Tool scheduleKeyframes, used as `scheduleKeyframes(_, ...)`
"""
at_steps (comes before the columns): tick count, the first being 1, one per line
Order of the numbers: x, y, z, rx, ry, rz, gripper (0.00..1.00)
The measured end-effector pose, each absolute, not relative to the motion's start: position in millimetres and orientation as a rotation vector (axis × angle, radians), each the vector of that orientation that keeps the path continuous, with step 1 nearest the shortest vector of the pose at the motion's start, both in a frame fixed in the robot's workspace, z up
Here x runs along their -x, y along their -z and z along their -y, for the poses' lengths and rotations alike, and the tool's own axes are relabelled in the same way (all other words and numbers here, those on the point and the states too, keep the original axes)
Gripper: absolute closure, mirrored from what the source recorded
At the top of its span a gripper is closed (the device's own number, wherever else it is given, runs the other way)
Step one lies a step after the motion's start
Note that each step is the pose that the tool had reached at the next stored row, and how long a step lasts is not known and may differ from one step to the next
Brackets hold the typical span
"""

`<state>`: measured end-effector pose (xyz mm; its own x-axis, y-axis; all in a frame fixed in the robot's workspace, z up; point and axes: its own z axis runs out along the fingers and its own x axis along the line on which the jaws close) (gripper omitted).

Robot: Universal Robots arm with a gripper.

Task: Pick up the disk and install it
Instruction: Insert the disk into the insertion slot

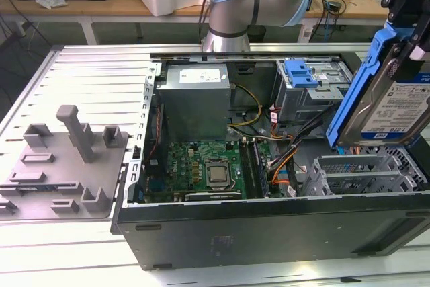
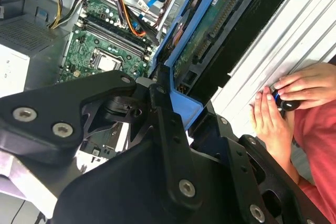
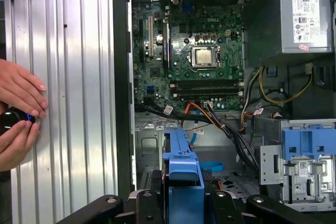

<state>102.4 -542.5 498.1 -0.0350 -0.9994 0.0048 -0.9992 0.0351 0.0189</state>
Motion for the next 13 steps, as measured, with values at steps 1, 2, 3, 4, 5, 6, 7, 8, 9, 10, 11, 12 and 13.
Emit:
scheduleKeyframes(1, -102.6, -497.6, 542.5, -2.171, 0.016, 2.248, 0.63)
scheduleKeyframes(2, -102.9, -497.1, 542.5, -2.171, 0.016, 2.248, 0.63)
scheduleKeyframes(3, -103.2, -496.1, 542.5, -2.172, 0.016, 2.247, 0.63)
scheduleKeyframes(4, -103.3, -495.2, 542.5, -2.173, 0.016, 2.246, 0.63)
scheduleKeyframes(5, -103.5, -494.7, 542.5, -2.173, 0.016, 2.246, 0.63)
scheduleKeyframes(6, -103.5, -494.2, 542.5, -2.173, 0.016, 2.245, 0.63)
scheduleKeyframes(7, -103.6, -493.4, 542.5, -2.174, 0.016, 2.244, 0.63)
scheduleKeyframes(8, -103.7, -492.8, 542.5, -2.175, 0.016, 2.244, 0.63)
scheduleKeyframes(9, -103.8, -492.3, 542.5, -2.176, 0.016, 2.243, 0.63)
scheduleKeyframes(10, -104.2, -491.4, 542.5, -2.178, 0.016, 2.241, 0.63)
scheduleKeyframes(11, -104.5, -490.9, 542.5, -2.179, 0.016, 2.240, 0.63)
scheduleKeyframes(12, -105.1, -489.9, 542.5, -2.180, 0.016, 2.239, 0.63)
scheduleKeyframes(13, -105.6, -488.9, 542.5, -2.181, 0.016, 2.238, 0.63)
